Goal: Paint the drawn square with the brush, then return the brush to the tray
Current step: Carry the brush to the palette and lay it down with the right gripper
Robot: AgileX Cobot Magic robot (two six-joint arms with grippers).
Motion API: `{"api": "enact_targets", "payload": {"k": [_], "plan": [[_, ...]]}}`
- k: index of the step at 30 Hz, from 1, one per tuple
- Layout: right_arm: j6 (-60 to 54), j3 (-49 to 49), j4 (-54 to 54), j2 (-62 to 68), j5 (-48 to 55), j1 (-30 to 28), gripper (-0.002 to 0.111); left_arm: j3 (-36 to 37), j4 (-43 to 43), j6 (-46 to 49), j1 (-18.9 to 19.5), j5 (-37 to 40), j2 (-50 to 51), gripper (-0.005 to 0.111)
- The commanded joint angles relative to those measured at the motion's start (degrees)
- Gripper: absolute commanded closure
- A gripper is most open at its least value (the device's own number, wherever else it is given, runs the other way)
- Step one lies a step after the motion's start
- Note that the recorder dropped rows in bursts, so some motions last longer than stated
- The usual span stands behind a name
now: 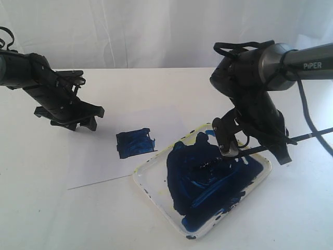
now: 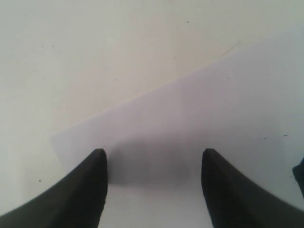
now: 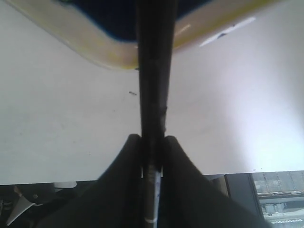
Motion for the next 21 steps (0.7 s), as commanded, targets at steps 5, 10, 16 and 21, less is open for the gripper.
{"api": "enact_targets", "payload": {"k": [5,10,16,21], "plan": [[1.0,0.3,0.1,0.4,-1.4,-0.6,0.096,0.4,-0.2,-0.4,0.0,1.1,0.3,0.044],[1.1,0.3,1.8,0.8,-2.8,-0.6,0.09,0.4,-0.2,-0.4,0.0,1.1,0.3,0.044],[1.1,0.3,2.9,0.9,-4.0,-0.6,0.09,0.4,-0.2,-0.4,0.0,1.1,0.3,0.044],[4.5,0.2,2.5,0.8,-4.0,-0.6,0.091,0.4,0.0,-0.4,0.0,1.1,0.3,0.044]]}}
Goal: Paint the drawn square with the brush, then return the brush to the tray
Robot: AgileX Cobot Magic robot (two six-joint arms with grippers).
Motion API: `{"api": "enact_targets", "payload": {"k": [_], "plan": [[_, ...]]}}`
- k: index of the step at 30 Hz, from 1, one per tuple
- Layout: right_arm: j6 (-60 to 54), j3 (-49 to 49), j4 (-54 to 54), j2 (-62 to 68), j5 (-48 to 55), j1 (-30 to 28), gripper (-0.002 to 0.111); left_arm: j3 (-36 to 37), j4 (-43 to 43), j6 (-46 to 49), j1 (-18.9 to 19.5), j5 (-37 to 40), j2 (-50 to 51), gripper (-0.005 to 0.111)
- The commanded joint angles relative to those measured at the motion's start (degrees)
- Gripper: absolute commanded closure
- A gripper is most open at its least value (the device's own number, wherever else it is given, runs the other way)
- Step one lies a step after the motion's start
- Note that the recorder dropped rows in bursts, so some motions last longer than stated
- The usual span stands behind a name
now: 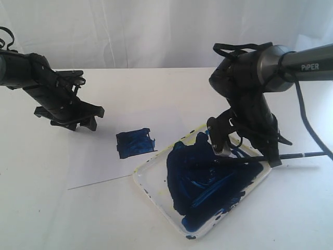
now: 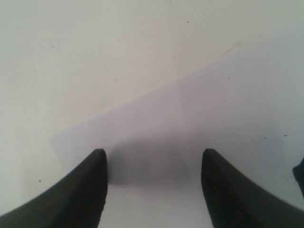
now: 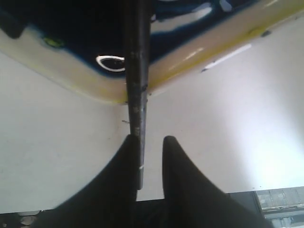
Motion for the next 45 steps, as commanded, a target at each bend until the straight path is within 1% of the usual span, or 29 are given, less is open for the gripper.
{"api": "enact_targets", "payload": {"k": [1,4,8,10,15,16,18,20,23,25,27,31,35,38,40,42,45], "plan": [[4.2,0.2,-0.1,-0.1,-0.3,-0.6,0.091,0.4,-0.1,-0.4,0.0,1.0,0.3,0.044],[9.1,0.2,0.3,-1.1,-2.0,-0.6,0.091,0.0,-0.1,-0.4,0.0,0.6,-0.2,0.044],[14.6,0.2,3.5,-3.3,-5.2,-0.8,0.091,-1.9,0.0,-0.4,0.0,1.9,-1.8,0.045],[14.6,0.2,6.8,-3.9,-6.0,-0.9,0.093,-3.2,0.0,-0.4,0.0,3.4,-3.1,0.045],[16.5,0.2,16.1,-5.8,-8.9,-3.6,0.105,-4.9,0.0,-0.4,0.0,6.3,-6.6,0.047],[18.4,0.2,17.7,-6.2,-10.2,-4.6,0.107,-5.0,0.0,-0.4,0.0,7.4,-7.4,0.049],[23.6,0.0,19.8,-7.0,-12.4,-6.7,0.108,-5.0,0.1,-0.4,0.0,9.7,-8.9,0.06],[30.7,0.0,21.5,-7.9,-14.0,-9.4,0.108,-5.0,0.9,-0.4,0.0,12.8,-10.4,0.077],[43.2,0.0,24.1,-8.7,-14.4,-13.6,0.108,-5.0,3.1,-0.4,0.0,18.1,-12.3,0.107],[47.6,0.0,25.9,-9.0,-13.8,-16.0,0.108,-5.0,3.3,-0.8,0.2,21.4,-13.4,0.106],[47.9,0.0,28.3,-9.1,-12.5,-18.4,0.108,-5.0,3.3,-1.0,0.7,24.5,-14.1,0.106],[47.3,0.1,34.3,-9.1,-10.0,-23.4,0.108,-5.0,3.5,-2.6,3.0,30.4,-14.8,0.107],[47.2,0.1,34.7,-9.1,-9.2,-26.6,0.108,-5.0,4.4,-3.0,5.5,34.7,-14.8,0.107],[43.1,0.1,35.7,-9.1,-8.2,-28.0,0.108,-4.7,7.0,-2.8,6.2,36.7,-14.9,0.107],[38.8,0.1,39.9,-9.1,-7.5,-28.9,0.108,-3.9,7.1,-1.7,6.4,36.9,-15.0,0.107],[37.3,0.1,43.8,-9.1,-7.7,-30.0,0.108,-2.7,6.7,-1.6,7.2,36.9,-15.0,0.107],[37.0,0.1,42.3,-9.1,-8.1,-30.9,0.108,-1.6,6.7,-1.7,8.6,37.1,-15.1,0.107]]}}
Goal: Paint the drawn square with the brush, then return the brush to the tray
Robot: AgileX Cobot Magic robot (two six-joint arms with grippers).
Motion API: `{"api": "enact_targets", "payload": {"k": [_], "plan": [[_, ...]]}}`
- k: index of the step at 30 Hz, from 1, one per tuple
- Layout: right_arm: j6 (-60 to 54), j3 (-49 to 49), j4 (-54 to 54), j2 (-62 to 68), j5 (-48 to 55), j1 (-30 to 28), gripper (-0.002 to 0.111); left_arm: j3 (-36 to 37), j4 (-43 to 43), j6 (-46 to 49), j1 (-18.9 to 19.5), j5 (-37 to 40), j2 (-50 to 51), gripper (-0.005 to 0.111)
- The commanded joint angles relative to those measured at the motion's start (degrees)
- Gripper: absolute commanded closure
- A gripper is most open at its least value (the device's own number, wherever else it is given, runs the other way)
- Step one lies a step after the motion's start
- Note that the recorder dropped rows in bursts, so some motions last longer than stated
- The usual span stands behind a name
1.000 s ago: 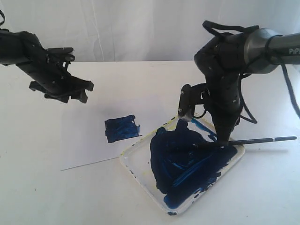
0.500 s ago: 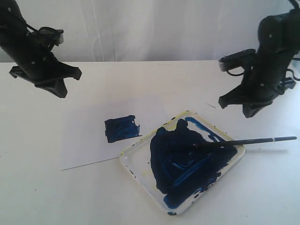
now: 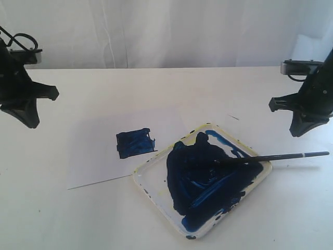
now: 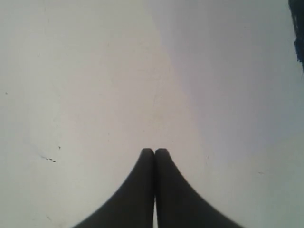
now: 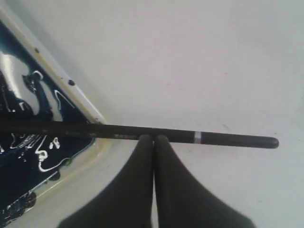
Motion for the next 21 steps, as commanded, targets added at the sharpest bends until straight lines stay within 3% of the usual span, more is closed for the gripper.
{"api": "enact_targets", "payload": {"k": [1,10,16,21], "plan": [[-2.2,0.1,-0.8,-0.6,-0.2,-1.6,0.108,1.6,0.1,0.1,1.8,1.7,-1.2,0.107],[-1.7,0.1,-4.8,-4.2,0.7,-1.6,0.108,4.6,12.5,-6.8,2.3,4.9,-7.2,0.107],[-1.7,0.9,-4.8,-11.5,4.0,-1.6,0.108,10.1,12.6,-6.2,2.3,4.7,-14.5,0.107],[-2.1,7.7,-5.0,-22.8,0.2,-1.4,0.108,15.8,13.2,-6.2,2.3,3.7,-25.8,0.107]]}}
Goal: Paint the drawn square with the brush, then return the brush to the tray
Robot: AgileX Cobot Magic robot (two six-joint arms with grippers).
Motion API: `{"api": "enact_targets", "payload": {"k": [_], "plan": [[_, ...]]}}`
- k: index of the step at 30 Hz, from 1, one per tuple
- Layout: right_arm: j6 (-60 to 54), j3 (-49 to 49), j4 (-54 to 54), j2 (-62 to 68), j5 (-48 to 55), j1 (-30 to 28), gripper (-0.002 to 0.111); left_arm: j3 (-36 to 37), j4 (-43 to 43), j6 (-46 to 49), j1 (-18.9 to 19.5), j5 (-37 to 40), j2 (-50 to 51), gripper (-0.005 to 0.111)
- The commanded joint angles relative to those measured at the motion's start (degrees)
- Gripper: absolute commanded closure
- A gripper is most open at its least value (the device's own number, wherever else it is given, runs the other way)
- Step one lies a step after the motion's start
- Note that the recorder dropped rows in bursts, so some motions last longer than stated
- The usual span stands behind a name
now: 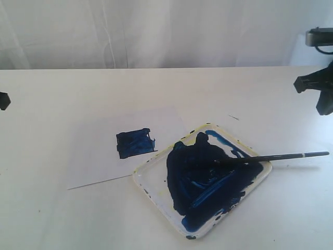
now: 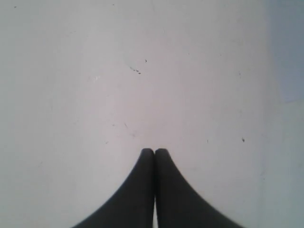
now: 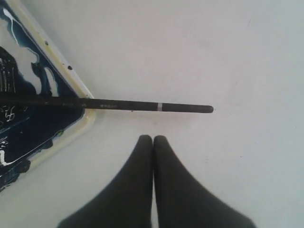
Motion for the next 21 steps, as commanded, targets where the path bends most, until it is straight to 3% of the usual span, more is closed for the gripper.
{"api": "enact_targets", "payload": {"k": [1,9,21], "plan": [[-0.7,7.2,-0.8,-11.5,-3.9,-0.1,0.108,4.3,0.4,-0.6,0.0,0.3,-10.7,0.107],[-0.7,18.5,0.4,-34.1,-10.3,0.0,0.108,10.6,2.4,-0.6,0.0,-0.1,-32.2,0.107],[-1.3,19.8,1.1,-63.2,-11.1,3.4,0.108,14.6,2.8,-0.7,0.0,-1.6,-60.2,0.107]]}}
